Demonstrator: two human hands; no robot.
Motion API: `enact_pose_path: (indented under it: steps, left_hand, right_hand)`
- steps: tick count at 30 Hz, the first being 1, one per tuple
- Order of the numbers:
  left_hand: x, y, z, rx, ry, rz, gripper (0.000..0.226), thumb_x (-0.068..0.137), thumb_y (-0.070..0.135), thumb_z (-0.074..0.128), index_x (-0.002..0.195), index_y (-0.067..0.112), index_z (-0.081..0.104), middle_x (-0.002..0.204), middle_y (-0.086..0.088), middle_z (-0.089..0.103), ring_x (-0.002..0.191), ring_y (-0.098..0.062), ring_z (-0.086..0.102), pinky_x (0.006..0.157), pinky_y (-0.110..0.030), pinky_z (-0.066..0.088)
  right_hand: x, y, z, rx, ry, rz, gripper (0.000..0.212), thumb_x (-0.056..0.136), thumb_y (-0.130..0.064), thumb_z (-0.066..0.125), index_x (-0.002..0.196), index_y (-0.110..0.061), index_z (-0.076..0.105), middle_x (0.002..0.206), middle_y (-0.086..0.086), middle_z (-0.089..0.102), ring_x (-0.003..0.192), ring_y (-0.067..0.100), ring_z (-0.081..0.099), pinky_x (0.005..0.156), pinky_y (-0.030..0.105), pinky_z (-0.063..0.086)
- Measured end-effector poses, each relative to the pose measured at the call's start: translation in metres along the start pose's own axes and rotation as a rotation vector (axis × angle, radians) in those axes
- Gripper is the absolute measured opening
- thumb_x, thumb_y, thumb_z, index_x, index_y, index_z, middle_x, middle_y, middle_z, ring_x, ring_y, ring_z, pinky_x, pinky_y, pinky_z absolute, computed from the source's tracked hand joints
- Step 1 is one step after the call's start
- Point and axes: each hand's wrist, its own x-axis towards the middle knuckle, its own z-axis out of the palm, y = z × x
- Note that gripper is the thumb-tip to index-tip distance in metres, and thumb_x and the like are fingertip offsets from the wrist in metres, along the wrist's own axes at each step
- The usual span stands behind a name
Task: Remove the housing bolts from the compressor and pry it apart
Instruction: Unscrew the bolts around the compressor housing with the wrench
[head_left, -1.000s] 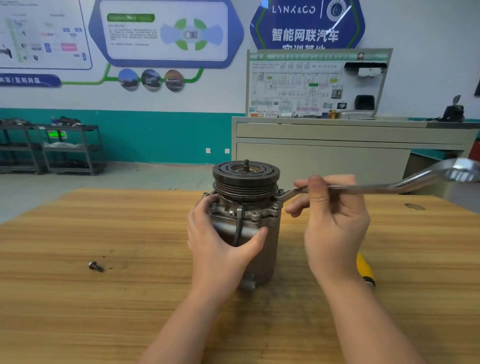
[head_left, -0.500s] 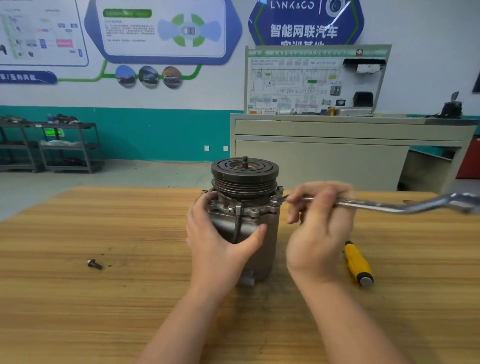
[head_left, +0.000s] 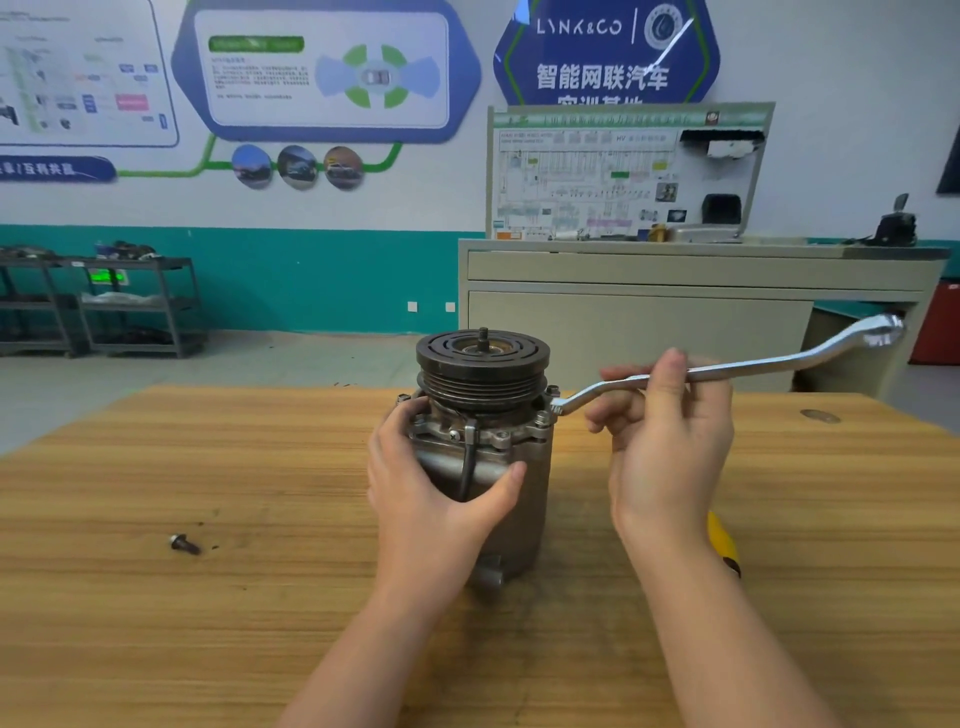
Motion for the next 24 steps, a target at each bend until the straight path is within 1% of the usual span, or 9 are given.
enact_pose_path:
  steps: [4,8,10,12,15,17,20,22,24]
  left_hand:
    - [0.0,0.001,0.0,0.004,0.007,0.005,0.088,0.052,0.067,0.067,0.126,0.046,0.025,0.129,0.018,0.034,0.127,-0.004,0.033,0.113,-0.046,0.03]
    - [0.0,0.001,0.0,0.0,0.018,0.021,0.088,0.053,0.065,0.069,0.127,0.043,0.028,0.128,0.014,0.037,0.126,-0.008,0.038,0.11,-0.048,0.033]
    - [0.0,0.001,0.0,-0.013,0.007,0.012,0.088,0.052,0.065,0.071,0.126,0.046,0.027,0.128,0.014,0.038,0.125,-0.01,0.04,0.108,-0.048,0.035]
    - [0.0,0.001,-0.001,0.0,0.002,0.019,0.085,0.053,0.065,0.07,0.124,0.048,0.027,0.128,0.016,0.038,0.126,-0.01,0.039,0.109,-0.047,0.034]
    - [0.001,0.002,-0.001,0.008,0.009,0.03,0.079,0.053,0.066,0.068,0.117,0.059,0.023,0.126,0.033,0.03,0.126,-0.004,0.035,0.112,-0.045,0.031]
    - [0.0,0.002,-0.001,0.003,0.004,0.027,0.078,0.053,0.066,0.068,0.115,0.062,0.021,0.125,0.036,0.027,0.124,-0.001,0.033,0.112,-0.044,0.03]
    - [0.0,0.0,-0.001,0.002,0.005,0.02,0.079,0.053,0.067,0.068,0.117,0.058,0.023,0.124,0.025,0.034,0.126,-0.003,0.033,0.113,-0.044,0.031]
    - [0.0,0.0,-0.001,0.0,0.0,0.016,0.084,0.053,0.067,0.068,0.122,0.055,0.021,0.126,0.023,0.033,0.127,-0.004,0.033,0.113,-0.045,0.031]
    - [0.0,0.0,-0.001,0.003,-0.003,0.016,0.085,0.053,0.067,0.068,0.123,0.055,0.021,0.125,0.026,0.032,0.126,-0.003,0.033,0.113,-0.045,0.03]
  right_hand:
    - [-0.014,-0.003,0.003,-0.212,-0.214,-0.277,0.017,0.099,-0.032,0.044,0.086,-0.038,0.051,0.072,-0.003,0.066,0.05,0.011,0.061,0.05,0.026,0.049]
    - [-0.021,0.001,-0.002,-0.44,-0.5,-0.63,0.023,0.101,-0.031,0.042,0.09,-0.016,0.055,0.071,0.001,0.059,0.061,0.007,0.06,0.058,0.021,0.05]
    - [-0.025,0.003,-0.001,-0.481,-0.581,-0.679,0.027,0.102,-0.03,0.04,0.09,-0.009,0.053,0.076,0.002,0.055,0.063,0.01,0.054,0.058,0.021,0.046]
    - [-0.029,0.003,0.003,-0.384,-0.515,-0.585,0.026,0.103,-0.034,0.037,0.09,-0.017,0.051,0.076,0.0,0.053,0.059,0.013,0.05,0.054,0.023,0.042]
    - [-0.023,0.001,0.006,-0.081,-0.187,-0.264,0.027,0.103,-0.025,0.034,0.081,-0.026,0.05,0.068,-0.003,0.059,0.046,0.015,0.048,0.046,0.021,0.039]
    - [-0.007,0.0,0.004,0.136,-0.003,0.137,0.032,0.103,-0.021,0.034,0.075,-0.017,0.048,0.059,0.0,0.06,0.038,0.015,0.045,0.042,0.017,0.035]
    - [0.014,0.0,0.0,0.448,0.112,0.692,0.031,0.104,-0.018,0.034,0.075,-0.01,0.045,0.054,0.006,0.057,0.035,0.012,0.046,0.038,0.014,0.036]
    - [0.022,0.001,-0.002,0.656,0.177,0.755,0.029,0.103,-0.016,0.038,0.077,-0.006,0.048,0.061,0.01,0.057,0.041,0.013,0.055,0.041,0.016,0.044]
    - [0.026,0.0,-0.006,0.756,0.213,0.661,0.027,0.099,-0.015,0.047,0.074,-0.006,0.05,0.068,0.01,0.056,0.051,0.016,0.06,0.049,0.02,0.05]
